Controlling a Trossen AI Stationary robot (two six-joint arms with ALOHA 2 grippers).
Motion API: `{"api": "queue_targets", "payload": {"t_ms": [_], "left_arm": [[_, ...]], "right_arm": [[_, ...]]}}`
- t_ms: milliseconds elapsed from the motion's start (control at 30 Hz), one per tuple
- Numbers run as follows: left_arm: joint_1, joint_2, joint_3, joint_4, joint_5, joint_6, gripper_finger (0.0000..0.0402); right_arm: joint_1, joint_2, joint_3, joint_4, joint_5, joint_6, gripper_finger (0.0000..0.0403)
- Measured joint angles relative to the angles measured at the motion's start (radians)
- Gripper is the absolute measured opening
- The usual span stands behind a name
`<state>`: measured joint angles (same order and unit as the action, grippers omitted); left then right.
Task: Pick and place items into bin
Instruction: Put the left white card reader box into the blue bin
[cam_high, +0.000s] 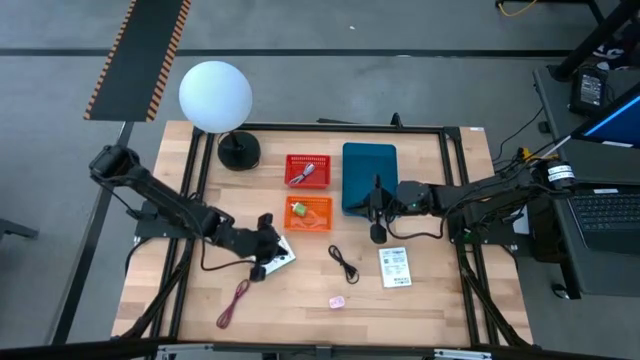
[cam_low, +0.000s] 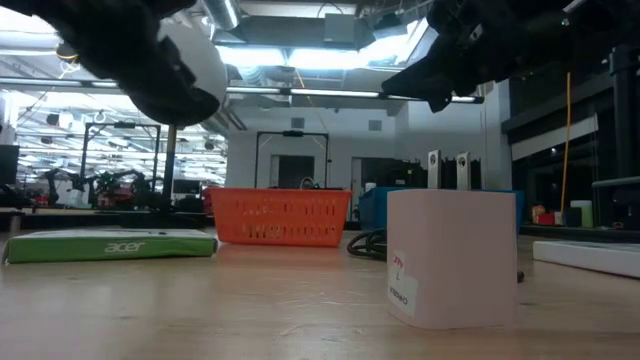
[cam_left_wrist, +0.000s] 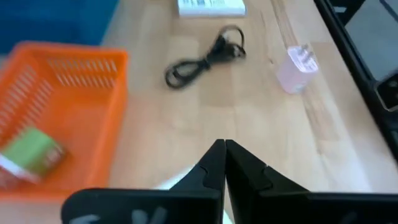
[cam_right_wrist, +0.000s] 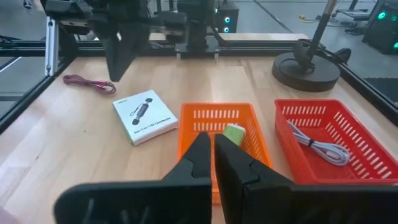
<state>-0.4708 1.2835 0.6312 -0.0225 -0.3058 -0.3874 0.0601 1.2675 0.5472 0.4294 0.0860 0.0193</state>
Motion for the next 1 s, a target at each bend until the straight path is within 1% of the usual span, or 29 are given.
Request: {"api": "queue_targets", "payload": {"t_ms": [167, 267, 400, 567, 667, 800, 900, 1000], "left_arm": [[-0.051, 0.000, 0.000, -0.044, -0.001, -0.143, 0.0002], [-0.080, 0.000, 0.000, -0.071, -0.032, -0.219, 0.0001], [-0.109, 0.000, 0.000, -0.140, -0.058, -0.297, 0.0002], [-0.132, 0.000, 0.000, -0.184, -0.039, -0.379, 0.0001], [-0.148, 0.000, 0.015, -0.229, -0.016, -0.408, 0.0002], [-0.163, 0.000, 0.105, -0.419, -0.019, -0.446, 0.0001], [-0.164, 0.000, 0.177, -0.561, -0.016, -0.489, 0.0001], [-0.165, 0.000, 0.212, -0.626, -0.016, -0.493, 0.0003]], "right_arm": [[0.014, 0.000, 0.002, 0.027, 0.004, 0.049, 0.0005], [0.043, 0.000, 0.007, 0.024, 0.011, 0.050, 0.0005], [0.086, 0.000, 0.055, -0.022, 0.086, 0.043, 0.0005], [0.128, 0.026, 0.144, -0.113, 0.093, 0.029, 0.0005], [0.149, 0.095, 0.205, -0.128, 0.105, 0.023, 0.0005], [0.161, 0.223, 0.323, -0.180, 0.107, -0.032, 0.0005], [0.161, 0.321, 0.437, -0.260, 0.108, -0.063, 0.0005], [0.161, 0.404, 0.549, -0.359, 0.108, -0.107, 0.0005]]}}
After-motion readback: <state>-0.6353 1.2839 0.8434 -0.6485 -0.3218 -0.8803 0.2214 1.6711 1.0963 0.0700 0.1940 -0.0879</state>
